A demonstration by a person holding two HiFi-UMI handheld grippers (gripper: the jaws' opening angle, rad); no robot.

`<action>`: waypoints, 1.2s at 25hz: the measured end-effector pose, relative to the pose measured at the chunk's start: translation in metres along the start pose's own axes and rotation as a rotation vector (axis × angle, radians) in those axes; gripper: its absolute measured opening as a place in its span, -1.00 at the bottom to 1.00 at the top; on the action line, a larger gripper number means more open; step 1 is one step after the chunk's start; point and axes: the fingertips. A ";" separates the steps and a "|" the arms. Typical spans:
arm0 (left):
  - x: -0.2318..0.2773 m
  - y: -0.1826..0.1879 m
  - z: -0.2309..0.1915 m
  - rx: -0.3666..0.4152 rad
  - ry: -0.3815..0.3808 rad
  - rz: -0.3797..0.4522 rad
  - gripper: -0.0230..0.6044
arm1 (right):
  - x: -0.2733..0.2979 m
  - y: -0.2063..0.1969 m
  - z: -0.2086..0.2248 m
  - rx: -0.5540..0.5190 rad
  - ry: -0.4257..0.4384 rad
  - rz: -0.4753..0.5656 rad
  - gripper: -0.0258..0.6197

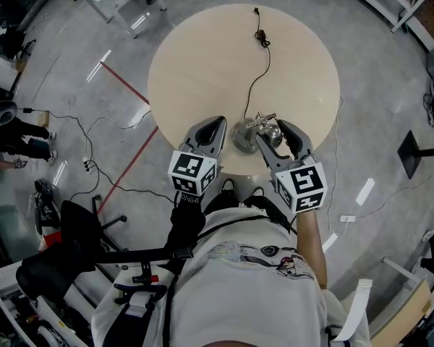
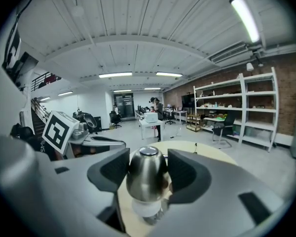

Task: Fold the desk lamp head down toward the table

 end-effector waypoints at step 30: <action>0.016 -0.007 0.015 0.002 -0.047 -0.027 -0.93 | -0.033 -0.056 -0.003 -0.028 -0.008 -0.094 -0.16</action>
Point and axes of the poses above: the fingertips, and each gripper's own axes: x forward along the fingers, z to its right, y out of its top, and after that the axes turned 9 degrees about -y, right-handed
